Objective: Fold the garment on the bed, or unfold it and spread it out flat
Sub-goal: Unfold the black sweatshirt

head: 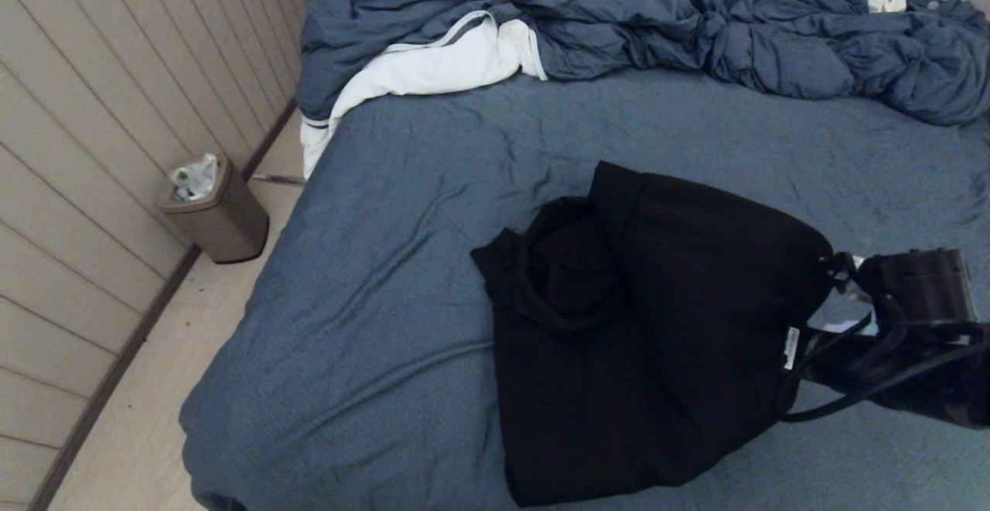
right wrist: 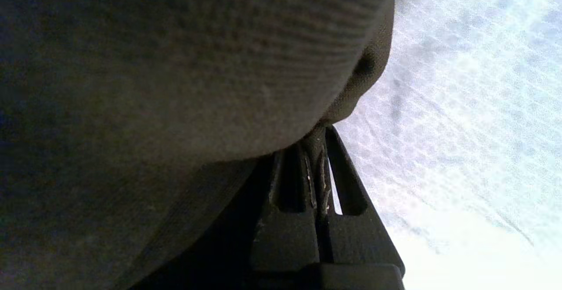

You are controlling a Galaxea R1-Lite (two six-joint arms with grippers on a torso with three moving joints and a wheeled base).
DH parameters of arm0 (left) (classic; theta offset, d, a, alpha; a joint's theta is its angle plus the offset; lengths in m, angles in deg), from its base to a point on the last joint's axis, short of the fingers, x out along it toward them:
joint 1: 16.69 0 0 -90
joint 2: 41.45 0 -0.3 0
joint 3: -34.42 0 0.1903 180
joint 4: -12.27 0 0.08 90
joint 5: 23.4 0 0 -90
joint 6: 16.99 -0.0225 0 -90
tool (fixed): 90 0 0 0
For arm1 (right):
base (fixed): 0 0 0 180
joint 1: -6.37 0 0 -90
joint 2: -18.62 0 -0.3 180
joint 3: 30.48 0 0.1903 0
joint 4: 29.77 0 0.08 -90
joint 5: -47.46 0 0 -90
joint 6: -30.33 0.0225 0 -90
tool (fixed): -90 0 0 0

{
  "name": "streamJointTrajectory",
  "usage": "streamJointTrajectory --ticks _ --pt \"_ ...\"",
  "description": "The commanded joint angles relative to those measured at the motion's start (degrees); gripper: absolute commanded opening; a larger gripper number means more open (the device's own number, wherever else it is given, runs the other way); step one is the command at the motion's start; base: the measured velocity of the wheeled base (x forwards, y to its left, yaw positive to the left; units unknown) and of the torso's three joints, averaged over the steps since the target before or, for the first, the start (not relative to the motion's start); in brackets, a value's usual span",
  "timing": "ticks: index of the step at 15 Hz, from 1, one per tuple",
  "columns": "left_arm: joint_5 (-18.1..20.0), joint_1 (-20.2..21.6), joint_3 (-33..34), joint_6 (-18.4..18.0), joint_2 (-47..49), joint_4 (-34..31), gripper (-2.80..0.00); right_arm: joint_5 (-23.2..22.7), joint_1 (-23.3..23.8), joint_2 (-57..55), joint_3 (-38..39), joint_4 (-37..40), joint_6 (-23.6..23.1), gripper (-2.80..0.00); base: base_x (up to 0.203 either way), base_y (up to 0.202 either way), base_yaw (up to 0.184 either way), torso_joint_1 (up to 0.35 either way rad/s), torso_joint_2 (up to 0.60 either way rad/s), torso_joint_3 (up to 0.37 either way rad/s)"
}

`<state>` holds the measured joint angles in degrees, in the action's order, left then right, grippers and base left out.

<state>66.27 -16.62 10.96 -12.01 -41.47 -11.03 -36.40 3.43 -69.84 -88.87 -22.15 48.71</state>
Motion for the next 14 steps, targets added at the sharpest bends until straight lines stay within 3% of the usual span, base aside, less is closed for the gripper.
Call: streamJointTrajectory --ticks 1,14 --pt "0.0 0.0 0.0 0.0 0.0 0.0 -2.80 -0.7 0.3 -0.8 0.0 -0.3 0.0 -2.80 0.000 0.000 0.000 0.000 0.00 0.000" --pt "0.0 0.0 0.0 0.0 0.0 0.0 -2.80 -2.9 2.0 1.6 0.7 -0.3 -0.9 -2.80 0.000 0.000 0.000 0.000 0.00 0.000"
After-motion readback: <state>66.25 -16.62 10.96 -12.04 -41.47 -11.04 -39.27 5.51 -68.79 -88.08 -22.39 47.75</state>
